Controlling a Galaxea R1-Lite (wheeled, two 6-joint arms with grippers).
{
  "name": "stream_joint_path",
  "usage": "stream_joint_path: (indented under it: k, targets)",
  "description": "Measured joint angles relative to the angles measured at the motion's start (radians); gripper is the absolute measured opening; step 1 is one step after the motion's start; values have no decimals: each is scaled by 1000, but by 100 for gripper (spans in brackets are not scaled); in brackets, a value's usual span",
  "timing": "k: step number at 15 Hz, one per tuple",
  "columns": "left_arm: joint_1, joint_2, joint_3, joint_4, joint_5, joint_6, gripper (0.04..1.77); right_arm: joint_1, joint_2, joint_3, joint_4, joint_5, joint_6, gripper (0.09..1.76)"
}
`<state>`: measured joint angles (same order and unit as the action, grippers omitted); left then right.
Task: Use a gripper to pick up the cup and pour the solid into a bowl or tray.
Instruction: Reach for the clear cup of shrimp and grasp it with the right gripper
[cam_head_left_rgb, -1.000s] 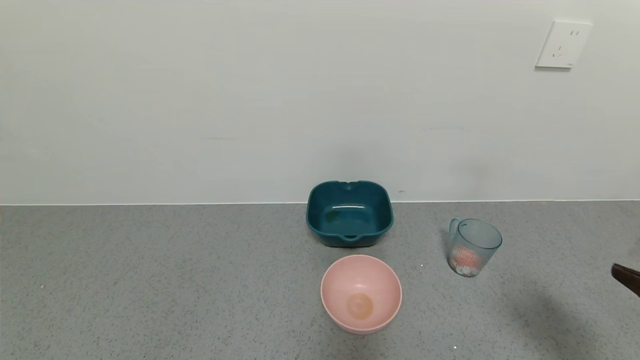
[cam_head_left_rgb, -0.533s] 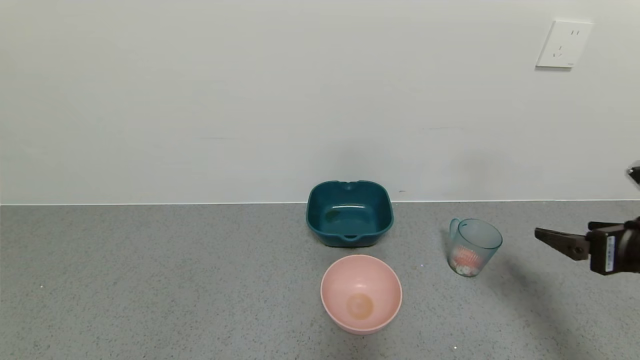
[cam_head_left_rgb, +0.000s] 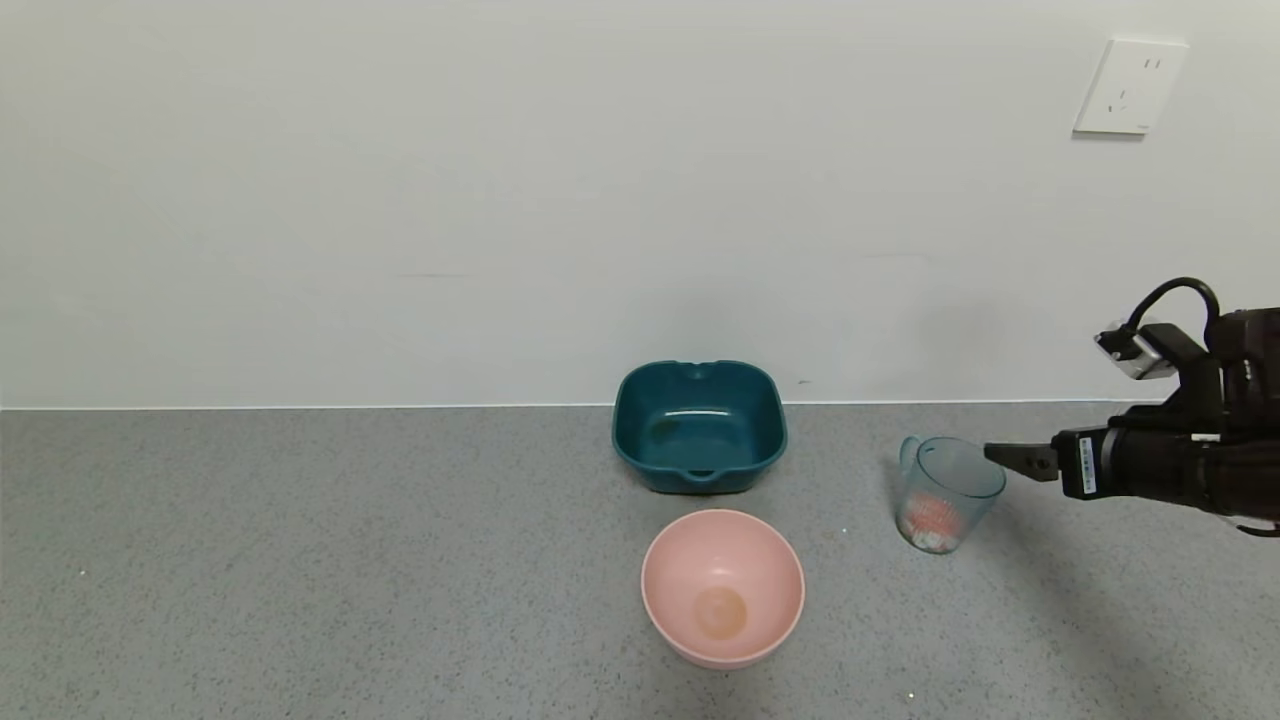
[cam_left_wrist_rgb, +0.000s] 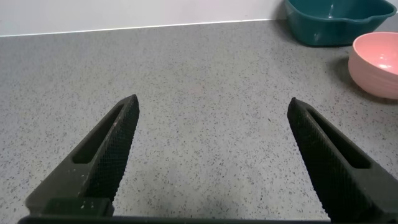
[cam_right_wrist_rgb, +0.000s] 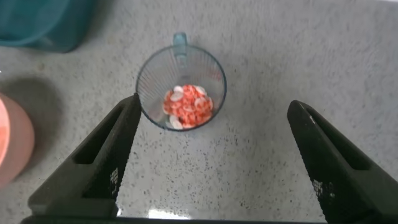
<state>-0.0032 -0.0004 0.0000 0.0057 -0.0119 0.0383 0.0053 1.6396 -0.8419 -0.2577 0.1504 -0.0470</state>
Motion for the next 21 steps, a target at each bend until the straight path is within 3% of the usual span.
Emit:
stream_joint_path:
  k: [9, 18, 21]
  targets:
    - [0, 0, 0, 0, 0, 0, 172, 31, 17, 24, 90, 39, 3, 171]
    - [0, 0, 0, 0, 0, 0, 172, 57, 79, 85, 63, 26, -7, 171]
    - [0, 0, 0, 0, 0, 0, 172, 57, 124, 105, -43, 24, -6, 171]
